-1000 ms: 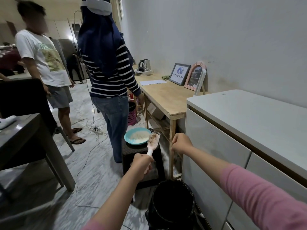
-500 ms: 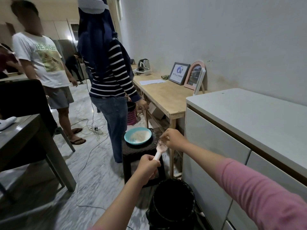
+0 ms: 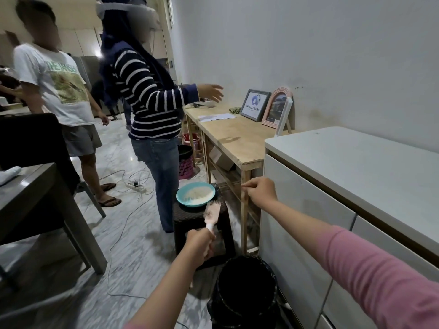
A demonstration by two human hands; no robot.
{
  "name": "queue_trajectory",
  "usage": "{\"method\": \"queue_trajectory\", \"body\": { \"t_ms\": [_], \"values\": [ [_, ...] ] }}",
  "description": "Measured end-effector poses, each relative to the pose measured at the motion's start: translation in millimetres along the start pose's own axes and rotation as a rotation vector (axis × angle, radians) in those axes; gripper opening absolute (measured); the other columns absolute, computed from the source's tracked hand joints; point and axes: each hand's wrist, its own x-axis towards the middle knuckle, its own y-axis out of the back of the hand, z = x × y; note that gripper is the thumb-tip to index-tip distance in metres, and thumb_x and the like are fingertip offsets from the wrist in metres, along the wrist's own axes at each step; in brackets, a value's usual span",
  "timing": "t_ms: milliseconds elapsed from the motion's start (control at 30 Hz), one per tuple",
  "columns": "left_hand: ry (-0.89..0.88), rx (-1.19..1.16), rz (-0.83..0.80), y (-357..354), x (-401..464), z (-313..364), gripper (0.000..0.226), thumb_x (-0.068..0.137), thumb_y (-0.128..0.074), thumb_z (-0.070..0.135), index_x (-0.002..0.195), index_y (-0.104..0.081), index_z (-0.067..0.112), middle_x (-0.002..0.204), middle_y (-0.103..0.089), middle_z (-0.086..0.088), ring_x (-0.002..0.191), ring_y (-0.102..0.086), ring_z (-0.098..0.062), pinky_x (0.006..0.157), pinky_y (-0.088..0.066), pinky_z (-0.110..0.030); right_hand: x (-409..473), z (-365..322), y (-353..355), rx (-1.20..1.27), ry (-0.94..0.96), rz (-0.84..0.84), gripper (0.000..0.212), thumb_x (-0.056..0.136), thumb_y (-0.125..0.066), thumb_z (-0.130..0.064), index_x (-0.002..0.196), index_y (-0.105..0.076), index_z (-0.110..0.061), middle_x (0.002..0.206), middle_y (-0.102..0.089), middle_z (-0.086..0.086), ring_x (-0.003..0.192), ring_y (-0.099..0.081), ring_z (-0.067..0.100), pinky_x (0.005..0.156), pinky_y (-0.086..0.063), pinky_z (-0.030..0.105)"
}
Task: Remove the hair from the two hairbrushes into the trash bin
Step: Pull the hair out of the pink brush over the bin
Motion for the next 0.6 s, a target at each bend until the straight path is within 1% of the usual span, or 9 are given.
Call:
{"method": "queue_trajectory", "body": {
  "t_ms": [67,133,200,267,333,367,467,533,600],
  "values": [
    [0.018,-0.034,0.021,4.1,5.1,-4.4,0.011,0.086,-0.048,-0.003,0.095,-0.053,-0.001,0.063,-0.046,-0.010,0.046,-0.039,-0.015,0.033,-0.029,-0.013,0.1,4.2,7.7,0.015,-0.033,0.016,0.013,0.085,-0.069,-0.011,0.095,-0.077,-0.008,0.098,-0.075,0.009,0.091,-0.063,0.016,0.083,-0.047,0.025],
    [0.022,-0.037,0.036,7.3,5.7,-6.8,0.006,0.087,-0.048,-0.004,0.090,-0.053,-0.001,0.063,-0.046,-0.011,0.045,-0.038,-0.015,0.032,-0.029,-0.011,-0.9,10.4,15.1,-0.013,-0.045,-0.008,0.014,0.086,-0.067,-0.009,0.096,-0.077,-0.007,0.101,-0.074,0.010,0.096,-0.064,0.020,0.083,-0.046,0.026],
    [0.012,-0.025,0.053,8.8,5.0,-7.6,0.006,0.086,-0.050,-0.005,0.090,-0.054,-0.003,0.061,-0.046,-0.011,0.045,-0.037,-0.015,0.032,-0.028,-0.010,-3.1,17.9,19.9,-0.049,-0.079,-0.062,0.017,0.088,-0.063,-0.005,0.099,-0.076,-0.005,0.106,-0.072,0.012,0.104,-0.063,0.024,0.091,-0.050,0.031],
    [-0.002,-0.005,0.061,8.5,4.0,-7.6,0.016,0.086,-0.053,-0.005,0.101,-0.057,-0.006,0.060,-0.045,-0.011,0.044,-0.038,-0.016,0.032,-0.029,-0.011,-4.4,27.0,19.7,-0.098,-0.126,-0.130,0.019,0.088,-0.060,-0.001,0.101,-0.075,-0.005,0.110,-0.069,0.012,0.109,-0.061,0.026,0.099,-0.049,0.037],
    [-0.012,0.013,0.058,6.1,3.1,-6.9,0.022,0.086,-0.054,-0.004,0.108,-0.057,-0.008,0.060,-0.045,-0.010,0.043,-0.038,-0.015,0.032,-0.029,-0.011,-6.4,35.1,17.1,-0.158,-0.159,-0.182,0.019,0.088,-0.059,0.000,0.099,-0.074,-0.006,0.111,-0.068,0.013,0.110,-0.060,0.026,0.099,-0.049,0.037],
    [-0.013,0.019,0.054,4.6,2.4,-6.1,0.021,0.086,-0.054,-0.004,0.107,-0.057,-0.007,0.060,-0.045,-0.010,0.043,-0.039,-0.015,0.032,-0.030,-0.012,-7.9,37.8,15.9,-0.186,-0.171,-0.204,0.019,0.088,-0.059,0.000,0.098,-0.074,-0.006,0.111,-0.067,0.013,0.110,-0.060,0.027,0.098,-0.049,0.037],
    [-0.009,0.039,0.031,-0.2,-2.3,-3.8,0.005,0.087,-0.054,-0.003,0.090,-0.058,-0.002,0.057,-0.044,-0.009,0.037,-0.038,-0.013,0.032,-0.028,-0.012,-12.8,42.1,13.1,-0.233,-0.213,-0.276,0.022,0.087,-0.058,0.003,0.103,-0.072,-0.001,0.114,-0.066,0.016,0.112,-0.059,0.029,0.094,-0.050,0.035],
    [-0.015,0.049,0.012,-2.4,-4.1,-3.4,0.010,0.087,-0.054,-0.004,0.079,-0.056,0.001,0.055,-0.042,-0.008,0.028,-0.036,-0.010,0.032,-0.026,-0.011,-15.0,42.0,11.7,-0.234,-0.252,-0.329,0.029,0.085,-0.058,0.006,0.111,-0.068,0.002,0.119,-0.063,0.018,0.116,-0.057,0.030,0.094,-0.050,0.035],
    [-0.026,0.055,0.001,-4.8,-6.2,-2.5,0.012,0.087,-0.054,-0.004,0.077,-0.056,0.001,0.054,-0.042,-0.007,0.029,-0.035,-0.010,0.034,-0.026,-0.012,-14.9,42.2,11.0,-0.214,-0.283,-0.395,0.041,0.083,-0.059,0.008,0.123,-0.060,0.001,0.127,-0.058,0.018,0.122,-0.054,0.031,0.098,-0.050,0.037]
  ]
}}
